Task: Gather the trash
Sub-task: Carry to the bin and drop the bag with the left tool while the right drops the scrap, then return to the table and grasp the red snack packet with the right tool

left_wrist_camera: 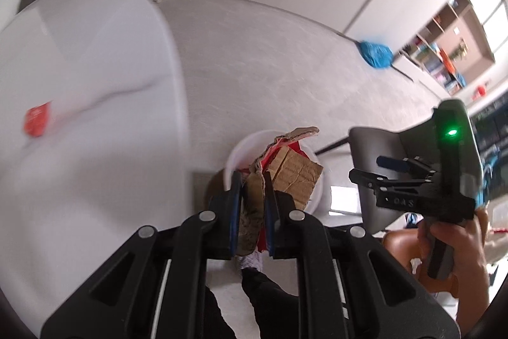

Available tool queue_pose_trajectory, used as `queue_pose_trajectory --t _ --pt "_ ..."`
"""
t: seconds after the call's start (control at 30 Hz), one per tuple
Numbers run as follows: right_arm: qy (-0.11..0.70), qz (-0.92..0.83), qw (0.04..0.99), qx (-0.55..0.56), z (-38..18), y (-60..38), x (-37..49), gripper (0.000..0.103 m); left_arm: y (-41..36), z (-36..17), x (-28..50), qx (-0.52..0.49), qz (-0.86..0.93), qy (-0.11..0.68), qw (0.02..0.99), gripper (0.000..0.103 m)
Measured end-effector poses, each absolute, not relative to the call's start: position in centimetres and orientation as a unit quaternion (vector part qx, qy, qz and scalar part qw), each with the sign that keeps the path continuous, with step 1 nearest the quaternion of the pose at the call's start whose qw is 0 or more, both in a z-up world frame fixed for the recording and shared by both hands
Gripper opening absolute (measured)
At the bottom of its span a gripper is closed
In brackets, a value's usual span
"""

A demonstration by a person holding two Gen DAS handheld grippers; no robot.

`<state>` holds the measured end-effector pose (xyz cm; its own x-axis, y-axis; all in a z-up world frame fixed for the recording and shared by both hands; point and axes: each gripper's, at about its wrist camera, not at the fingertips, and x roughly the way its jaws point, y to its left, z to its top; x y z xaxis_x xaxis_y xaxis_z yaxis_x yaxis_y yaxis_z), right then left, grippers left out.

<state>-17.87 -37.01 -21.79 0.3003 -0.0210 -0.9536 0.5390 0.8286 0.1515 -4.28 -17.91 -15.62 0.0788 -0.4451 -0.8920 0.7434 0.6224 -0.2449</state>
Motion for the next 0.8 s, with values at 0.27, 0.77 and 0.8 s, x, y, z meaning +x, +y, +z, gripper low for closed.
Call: queue_pose_trajectory --t 0.27,0.77,0.8 --pt "0.536 -0.184 0.798 0.204 -16.9 -38.0 -20.5 0.095 -24.3 -19.1 -7.4 0.158 -0.416 0.566 0.694 0.022" --pt "0.521 -0.177 0.810 0.204 -14.5 -38.5 -21.5 0.095 -24.2 -15.7 -8.5 0.157 -0.396 0.536 0.729 0.093" --pt "0.521 -0.177 0.810 0.203 -14.3 -38.5 -21.4 0.095 -24.1 -15.3 -8.2 0.153 -0.396 0.534 0.732 0.094"
